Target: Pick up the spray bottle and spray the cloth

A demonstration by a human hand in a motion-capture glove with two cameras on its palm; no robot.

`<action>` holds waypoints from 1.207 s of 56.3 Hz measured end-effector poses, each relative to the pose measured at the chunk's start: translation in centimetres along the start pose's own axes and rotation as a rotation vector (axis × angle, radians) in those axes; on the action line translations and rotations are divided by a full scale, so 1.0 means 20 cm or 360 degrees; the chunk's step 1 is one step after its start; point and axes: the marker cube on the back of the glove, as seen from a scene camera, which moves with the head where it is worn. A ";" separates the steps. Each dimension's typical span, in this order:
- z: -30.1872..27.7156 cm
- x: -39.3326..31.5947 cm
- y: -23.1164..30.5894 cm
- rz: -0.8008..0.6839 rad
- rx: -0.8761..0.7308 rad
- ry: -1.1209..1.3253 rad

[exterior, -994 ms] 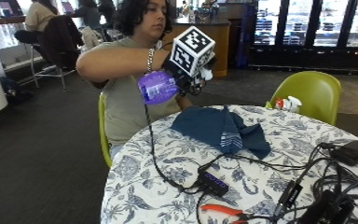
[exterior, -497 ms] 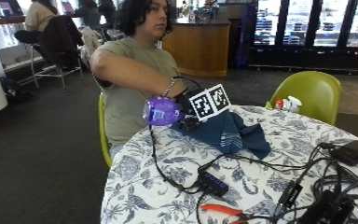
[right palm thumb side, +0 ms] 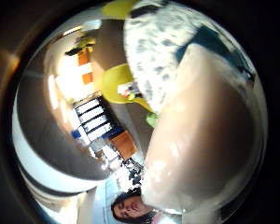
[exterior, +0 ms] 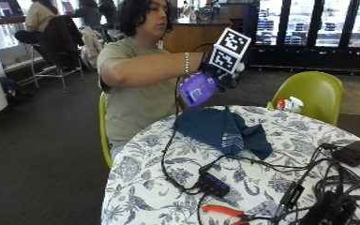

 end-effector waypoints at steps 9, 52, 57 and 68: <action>-0.02 -0.26 -0.10 -0.0371 0.0288 -0.0352; 0.73 -0.59 -0.72 -0.0980 0.1211 -0.1102; 0.74 -0.62 -0.76 -0.0992 0.1242 -0.1064; 0.72 -0.65 -0.85 -0.0983 0.1272 -0.1118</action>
